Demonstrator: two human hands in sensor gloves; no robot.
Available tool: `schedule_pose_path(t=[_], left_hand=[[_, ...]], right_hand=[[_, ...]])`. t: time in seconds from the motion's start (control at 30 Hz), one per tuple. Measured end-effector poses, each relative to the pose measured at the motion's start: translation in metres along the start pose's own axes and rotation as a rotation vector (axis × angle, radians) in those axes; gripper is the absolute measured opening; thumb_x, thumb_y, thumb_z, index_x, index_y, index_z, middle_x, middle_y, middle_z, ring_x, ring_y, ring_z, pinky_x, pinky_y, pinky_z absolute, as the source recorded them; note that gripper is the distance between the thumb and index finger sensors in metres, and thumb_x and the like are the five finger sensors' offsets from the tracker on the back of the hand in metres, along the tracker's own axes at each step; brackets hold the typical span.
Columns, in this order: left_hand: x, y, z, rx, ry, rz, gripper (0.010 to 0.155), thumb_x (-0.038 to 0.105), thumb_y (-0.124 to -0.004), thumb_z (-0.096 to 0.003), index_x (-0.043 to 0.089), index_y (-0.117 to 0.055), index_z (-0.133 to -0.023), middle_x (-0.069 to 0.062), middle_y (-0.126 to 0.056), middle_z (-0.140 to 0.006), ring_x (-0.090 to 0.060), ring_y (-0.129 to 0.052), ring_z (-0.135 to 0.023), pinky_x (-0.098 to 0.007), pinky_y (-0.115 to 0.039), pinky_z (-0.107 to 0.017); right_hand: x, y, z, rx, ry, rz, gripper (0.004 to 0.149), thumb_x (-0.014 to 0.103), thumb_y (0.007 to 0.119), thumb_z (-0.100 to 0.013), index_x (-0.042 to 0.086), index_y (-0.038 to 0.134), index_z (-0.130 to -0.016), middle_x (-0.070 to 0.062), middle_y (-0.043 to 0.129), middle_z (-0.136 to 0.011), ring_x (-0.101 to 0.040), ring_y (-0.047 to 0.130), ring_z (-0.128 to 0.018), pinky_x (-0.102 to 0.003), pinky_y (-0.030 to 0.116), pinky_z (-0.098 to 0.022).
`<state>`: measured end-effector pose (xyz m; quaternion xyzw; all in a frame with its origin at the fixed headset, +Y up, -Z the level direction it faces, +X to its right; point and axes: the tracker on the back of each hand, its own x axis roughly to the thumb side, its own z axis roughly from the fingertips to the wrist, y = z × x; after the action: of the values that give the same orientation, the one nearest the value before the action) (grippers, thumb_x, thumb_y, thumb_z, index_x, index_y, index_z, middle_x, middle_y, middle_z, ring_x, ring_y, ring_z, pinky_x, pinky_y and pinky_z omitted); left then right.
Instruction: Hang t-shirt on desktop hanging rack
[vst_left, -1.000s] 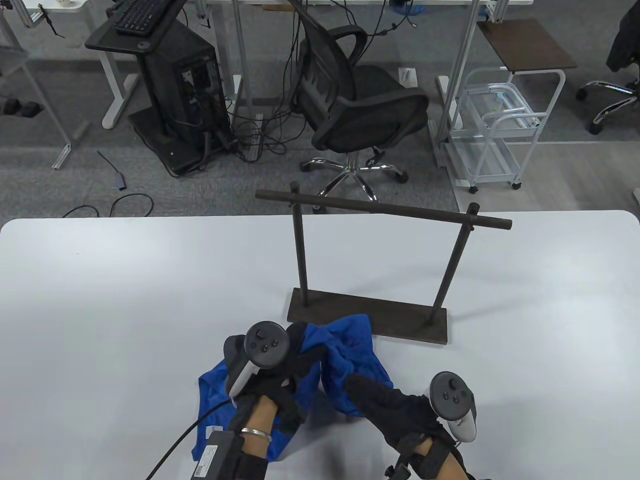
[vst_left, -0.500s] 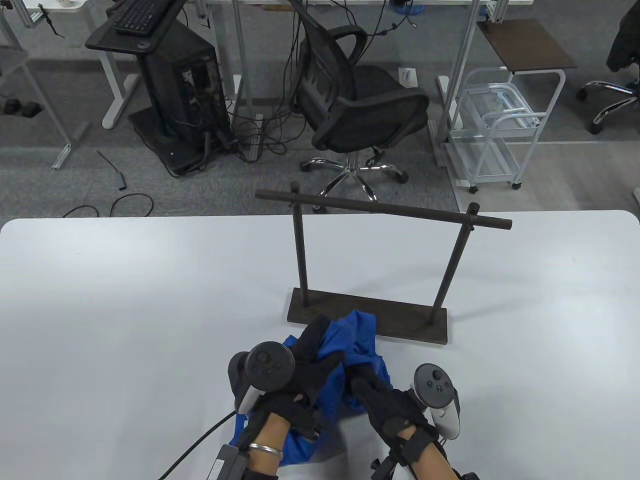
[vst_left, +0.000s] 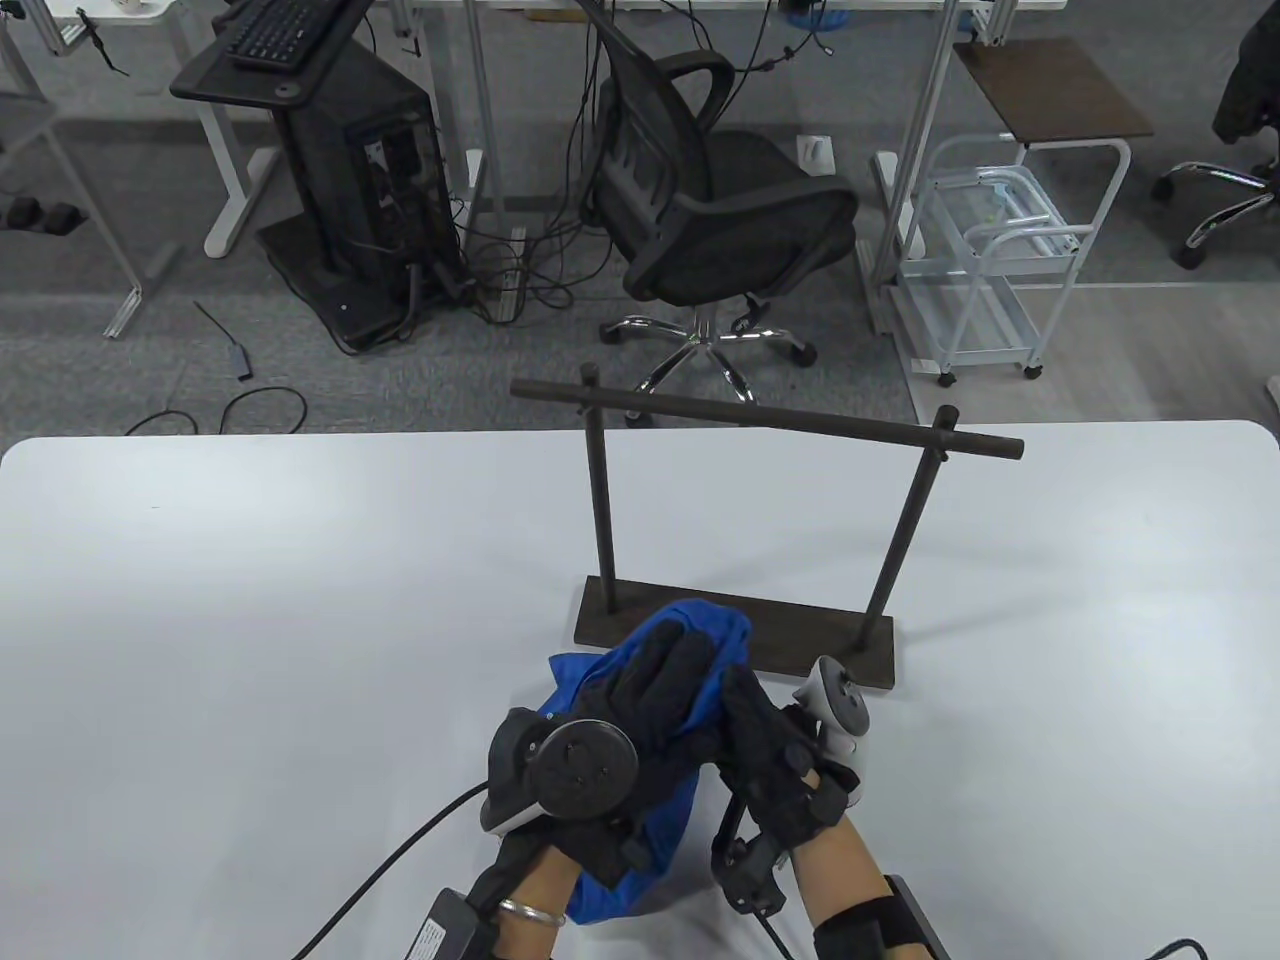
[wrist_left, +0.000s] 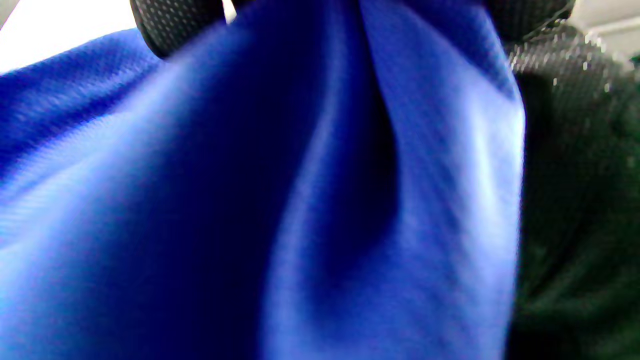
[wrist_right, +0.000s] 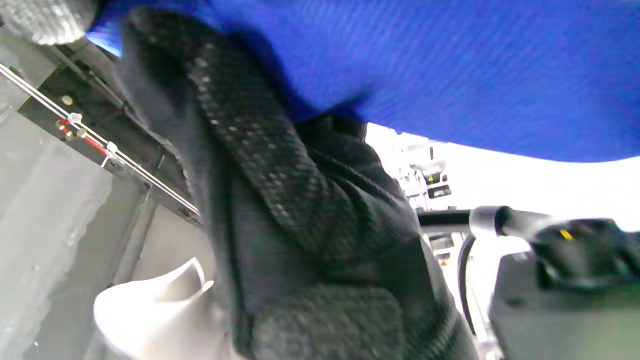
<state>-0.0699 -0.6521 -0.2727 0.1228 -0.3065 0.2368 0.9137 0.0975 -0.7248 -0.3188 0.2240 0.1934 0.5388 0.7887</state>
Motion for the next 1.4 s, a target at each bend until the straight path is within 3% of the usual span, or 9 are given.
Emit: schedule_pose_path(t=[0.07,0.17,0.4,0.53,0.6,0.73,0.9,1.17,1.4], left_hand=[[0.003,0.0,0.0,0.011,0.003,-0.083,0.079,0.059,-0.062,-0.0452,0.026,-0.033,-0.11,-0.019,-0.039,-0.114,-0.044,-0.063,-0.097,-0.064,-0.056,-0.068],[0.003,0.002,0.0,0.019,0.001,-0.184,0.081,0.06,-0.061,-0.0454,0.025,-0.027,-0.111,-0.021,-0.039,-0.114,-0.048,-0.057,-0.1,-0.069,-0.052,-0.068],[-0.001,0.002,0.003,-0.001,-0.027,-0.121,0.083,0.06,-0.06,-0.0451,0.026,-0.02,-0.109,-0.021,-0.033,-0.115,-0.05,-0.047,-0.103,-0.072,-0.045,-0.069],[-0.001,0.01,0.007,0.062,-0.043,-0.075,0.081,0.059,-0.06,-0.0448,0.026,-0.026,-0.11,-0.019,-0.037,-0.115,-0.049,-0.049,-0.103,-0.072,-0.046,-0.069],[-0.005,0.013,0.009,0.091,-0.036,-0.034,0.08,0.059,-0.06,-0.0447,0.026,-0.029,-0.11,-0.019,-0.038,-0.114,-0.049,-0.051,-0.102,-0.072,-0.046,-0.068],[-0.022,0.015,0.015,0.134,-0.001,0.033,0.079,0.059,-0.06,-0.0445,0.023,-0.032,-0.11,-0.02,-0.043,-0.113,-0.049,-0.055,-0.1,-0.072,-0.048,-0.067],[-0.055,0.008,0.031,0.165,0.125,0.206,0.079,0.058,-0.061,-0.0443,0.021,-0.034,-0.109,-0.022,-0.048,-0.111,-0.051,-0.058,-0.098,-0.072,-0.05,-0.065],[-0.073,0.003,0.038,0.123,0.197,0.183,0.079,0.057,-0.061,-0.0446,0.021,-0.034,-0.109,-0.022,-0.048,-0.111,-0.051,-0.06,-0.097,-0.072,-0.052,-0.065],[-0.079,-0.003,0.04,0.076,0.213,0.126,0.079,0.057,-0.061,-0.0446,0.02,-0.033,-0.109,-0.022,-0.048,-0.11,-0.051,-0.061,-0.097,-0.071,-0.053,-0.064]], right_hand=[[0.006,-0.002,-0.001,0.003,-0.013,0.007,0.108,0.079,0.069,-0.043,0.01,0.013,-0.106,-0.018,0.022,-0.112,-0.059,0.035,-0.095,-0.073,0.039,-0.064],[0.016,-0.004,-0.004,0.015,-0.05,-0.012,0.106,0.076,0.07,-0.045,0.009,0.013,-0.105,-0.017,0.023,-0.112,-0.059,0.035,-0.095,-0.072,0.039,-0.065],[0.035,-0.008,-0.004,-0.121,-0.051,0.097,0.069,0.045,0.073,-0.054,0.01,0.039,-0.103,-0.013,0.059,-0.102,-0.046,0.063,-0.087,-0.067,0.047,-0.064],[0.053,-0.01,-0.004,-0.131,-0.09,0.111,0.064,0.043,0.072,-0.054,0.015,0.043,-0.104,-0.008,0.061,-0.104,-0.049,0.041,-0.096,-0.069,0.033,-0.066],[0.063,-0.011,-0.004,-0.135,-0.106,0.109,0.063,0.042,0.072,-0.055,0.015,0.044,-0.104,-0.008,0.062,-0.104,-0.049,0.04,-0.096,-0.069,0.031,-0.066],[0.097,-0.007,-0.002,-0.164,-0.16,0.179,0.061,0.041,0.073,-0.054,0.015,0.047,-0.103,-0.009,0.065,-0.102,-0.047,0.043,-0.096,-0.069,0.032,-0.066],[0.15,0.0,-0.002,-0.203,-0.241,0.263,0.061,0.039,0.073,-0.053,0.014,0.048,-0.103,-0.012,0.066,-0.099,-0.045,0.06,-0.089,-0.068,0.04,-0.066],[0.232,0.011,-0.002,-0.259,-0.319,0.358,0.061,0.037,0.073,-0.052,0.017,0.048,-0.104,-0.016,0.064,-0.1,-0.047,0.067,-0.084,-0.069,0.044,-0.064],[0.29,0.022,-0.011,-0.314,-0.413,0.401,0.06,0.035,0.074,-0.051,0.016,0.051,-0.103,-0.018,0.066,-0.097,-0.041,0.079,-0.067,-0.065,0.054,-0.059]])
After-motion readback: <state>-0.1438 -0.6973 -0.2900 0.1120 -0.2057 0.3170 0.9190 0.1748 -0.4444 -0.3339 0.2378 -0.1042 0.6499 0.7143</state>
